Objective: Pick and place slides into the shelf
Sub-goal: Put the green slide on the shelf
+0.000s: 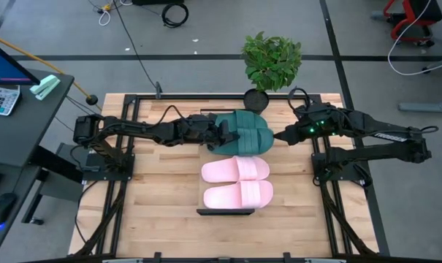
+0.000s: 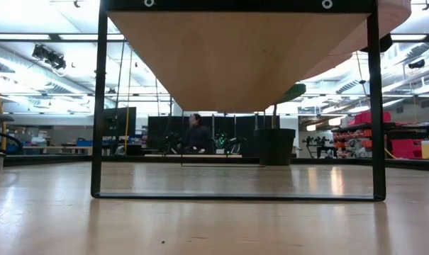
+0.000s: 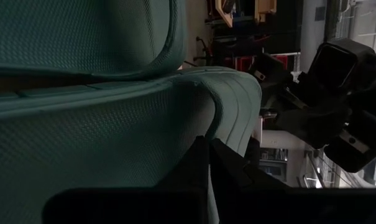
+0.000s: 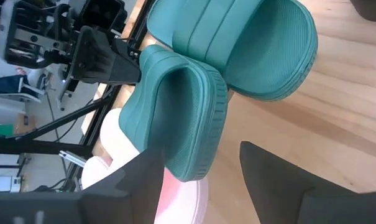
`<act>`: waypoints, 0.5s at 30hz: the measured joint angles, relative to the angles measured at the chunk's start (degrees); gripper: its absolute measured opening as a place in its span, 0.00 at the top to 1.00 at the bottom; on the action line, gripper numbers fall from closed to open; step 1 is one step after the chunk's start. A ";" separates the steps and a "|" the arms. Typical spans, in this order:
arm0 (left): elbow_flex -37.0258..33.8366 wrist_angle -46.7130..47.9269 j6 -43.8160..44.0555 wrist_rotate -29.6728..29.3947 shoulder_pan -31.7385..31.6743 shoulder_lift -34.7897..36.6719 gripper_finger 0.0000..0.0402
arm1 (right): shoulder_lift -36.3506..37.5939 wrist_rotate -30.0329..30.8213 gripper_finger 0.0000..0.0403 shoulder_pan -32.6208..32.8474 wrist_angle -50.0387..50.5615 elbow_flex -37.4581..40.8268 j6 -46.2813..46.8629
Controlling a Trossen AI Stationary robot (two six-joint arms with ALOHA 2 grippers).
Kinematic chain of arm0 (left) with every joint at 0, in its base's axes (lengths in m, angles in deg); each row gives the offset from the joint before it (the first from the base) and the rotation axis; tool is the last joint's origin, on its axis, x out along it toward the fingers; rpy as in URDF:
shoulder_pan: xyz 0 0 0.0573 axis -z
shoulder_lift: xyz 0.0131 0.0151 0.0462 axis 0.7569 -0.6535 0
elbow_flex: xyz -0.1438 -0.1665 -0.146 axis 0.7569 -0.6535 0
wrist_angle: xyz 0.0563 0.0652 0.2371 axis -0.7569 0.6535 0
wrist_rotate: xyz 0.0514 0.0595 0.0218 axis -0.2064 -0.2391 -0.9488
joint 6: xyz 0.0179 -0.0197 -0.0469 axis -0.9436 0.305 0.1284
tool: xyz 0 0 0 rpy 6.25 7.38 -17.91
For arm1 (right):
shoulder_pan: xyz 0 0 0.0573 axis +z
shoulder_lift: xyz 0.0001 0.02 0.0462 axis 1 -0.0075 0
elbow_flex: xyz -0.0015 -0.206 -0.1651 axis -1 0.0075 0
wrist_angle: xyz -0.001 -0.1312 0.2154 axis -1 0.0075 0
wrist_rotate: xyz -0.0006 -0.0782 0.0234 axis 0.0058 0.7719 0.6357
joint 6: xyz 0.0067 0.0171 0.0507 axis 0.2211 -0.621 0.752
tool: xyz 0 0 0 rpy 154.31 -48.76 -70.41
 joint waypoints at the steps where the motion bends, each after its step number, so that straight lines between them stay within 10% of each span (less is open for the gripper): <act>1: 0.00 -0.01 -0.02 -0.06 0.00 0.00 0.98 | -0.18 0.02 0.46 0.00 0.01 0.00 0.03; 15: -0.09 -0.87 -0.20 -0.14 0.00 -0.06 0.99 | -6.81 -0.14 0.46 0.01 -3.52 0.00 -1.46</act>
